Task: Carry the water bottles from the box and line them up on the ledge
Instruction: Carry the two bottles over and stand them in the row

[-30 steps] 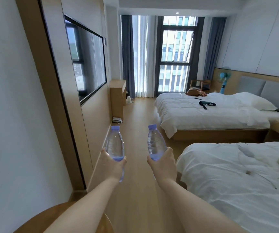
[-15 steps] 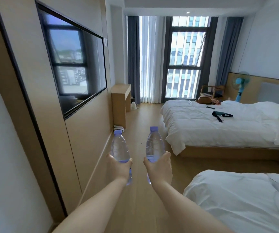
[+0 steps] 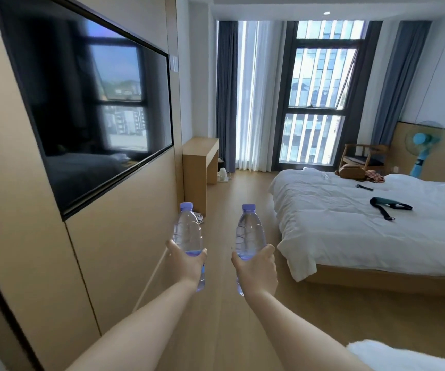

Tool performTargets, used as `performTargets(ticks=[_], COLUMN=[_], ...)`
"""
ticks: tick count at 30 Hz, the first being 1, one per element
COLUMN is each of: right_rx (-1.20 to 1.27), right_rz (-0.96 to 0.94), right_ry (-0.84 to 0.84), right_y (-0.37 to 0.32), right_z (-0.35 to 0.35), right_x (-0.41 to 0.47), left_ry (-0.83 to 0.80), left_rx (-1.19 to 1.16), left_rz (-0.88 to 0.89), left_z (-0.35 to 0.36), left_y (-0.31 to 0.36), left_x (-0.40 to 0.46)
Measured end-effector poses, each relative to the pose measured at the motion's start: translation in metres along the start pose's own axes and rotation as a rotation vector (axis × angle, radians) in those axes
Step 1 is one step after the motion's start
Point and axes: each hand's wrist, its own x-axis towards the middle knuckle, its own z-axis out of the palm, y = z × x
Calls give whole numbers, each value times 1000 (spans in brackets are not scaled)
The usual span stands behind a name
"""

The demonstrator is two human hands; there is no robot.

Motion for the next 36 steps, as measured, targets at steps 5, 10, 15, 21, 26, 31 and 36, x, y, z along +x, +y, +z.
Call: performTargets(ticks=[5, 10, 15, 21, 26, 31, 36], right_rx=[7, 2, 4, -22, -87, -91, -84], right_rz=[18, 4, 16, 17, 4, 5, -7], right_ry=[23, 56, 101, 82, 44, -1, -20], right_y=[-27, -54, -56, -30, -17, -31, -45], right_z=[65, 109, 146, 197, 226, 260, 312], right_x=[113, 222, 326, 469, 592, 697, 795], left_ry=[-31, -26, -63, -121, -130, -135, -97], left_rx=[46, 18, 26, 40, 33, 14, 60], left_rz=[82, 63, 66, 34, -9, -4, -31], left_z=[59, 118, 193, 308, 396, 462, 528], left_y=[32, 73, 96, 114, 149, 175, 189], left_x=[121, 217, 290, 385, 458, 539, 634])
